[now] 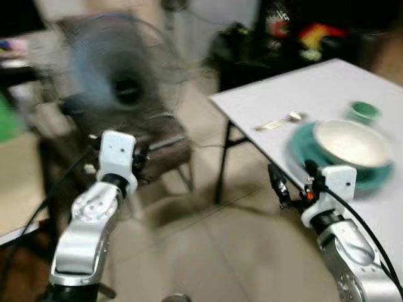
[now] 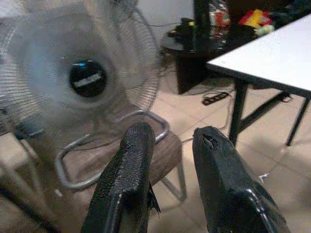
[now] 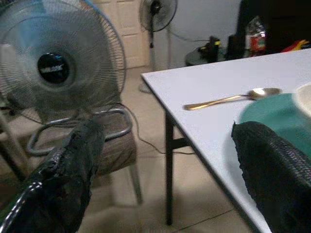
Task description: Setting the table
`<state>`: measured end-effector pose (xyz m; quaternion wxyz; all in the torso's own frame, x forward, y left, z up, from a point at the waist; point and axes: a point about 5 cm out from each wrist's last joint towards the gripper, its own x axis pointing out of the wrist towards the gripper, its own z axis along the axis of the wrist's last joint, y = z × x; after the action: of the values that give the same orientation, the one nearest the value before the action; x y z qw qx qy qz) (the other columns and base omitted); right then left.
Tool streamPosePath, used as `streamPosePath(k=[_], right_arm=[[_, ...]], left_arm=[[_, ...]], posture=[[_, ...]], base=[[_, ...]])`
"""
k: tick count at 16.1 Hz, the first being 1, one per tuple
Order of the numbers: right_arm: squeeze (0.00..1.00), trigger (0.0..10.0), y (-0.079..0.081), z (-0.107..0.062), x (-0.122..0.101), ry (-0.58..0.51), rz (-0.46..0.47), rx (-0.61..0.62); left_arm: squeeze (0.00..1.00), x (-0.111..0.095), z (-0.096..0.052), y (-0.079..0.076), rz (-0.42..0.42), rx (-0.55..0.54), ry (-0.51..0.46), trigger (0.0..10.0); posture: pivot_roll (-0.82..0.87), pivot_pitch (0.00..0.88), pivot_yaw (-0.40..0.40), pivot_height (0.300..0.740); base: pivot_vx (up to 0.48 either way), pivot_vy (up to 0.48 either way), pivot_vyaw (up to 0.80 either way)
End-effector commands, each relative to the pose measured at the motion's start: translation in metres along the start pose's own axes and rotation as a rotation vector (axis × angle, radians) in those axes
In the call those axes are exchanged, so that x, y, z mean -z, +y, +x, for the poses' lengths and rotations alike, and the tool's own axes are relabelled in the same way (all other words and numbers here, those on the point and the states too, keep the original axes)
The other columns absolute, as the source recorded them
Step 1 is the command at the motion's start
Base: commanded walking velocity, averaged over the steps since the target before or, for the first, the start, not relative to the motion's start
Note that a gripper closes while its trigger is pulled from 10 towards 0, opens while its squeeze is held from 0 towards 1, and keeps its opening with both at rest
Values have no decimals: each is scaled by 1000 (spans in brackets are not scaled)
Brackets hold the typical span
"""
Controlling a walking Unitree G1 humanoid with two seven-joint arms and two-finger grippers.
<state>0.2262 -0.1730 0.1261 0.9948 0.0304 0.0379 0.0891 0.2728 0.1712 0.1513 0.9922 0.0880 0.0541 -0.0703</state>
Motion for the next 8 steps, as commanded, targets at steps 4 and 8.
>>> streamPosePath(k=[4,8], right_arm=[[0,10000,6,3,-1,-12,16,1],[0,10000,5,6,0,-23,51,21]], left_arm=[[0,-6,2,5,37,-5,-26,10000],[0,-10,6,3,39,13,-37,10000]], posture=[[61,0,9,740],[65,0,14,740]], base=[[0,0,800],[0,153,400]])
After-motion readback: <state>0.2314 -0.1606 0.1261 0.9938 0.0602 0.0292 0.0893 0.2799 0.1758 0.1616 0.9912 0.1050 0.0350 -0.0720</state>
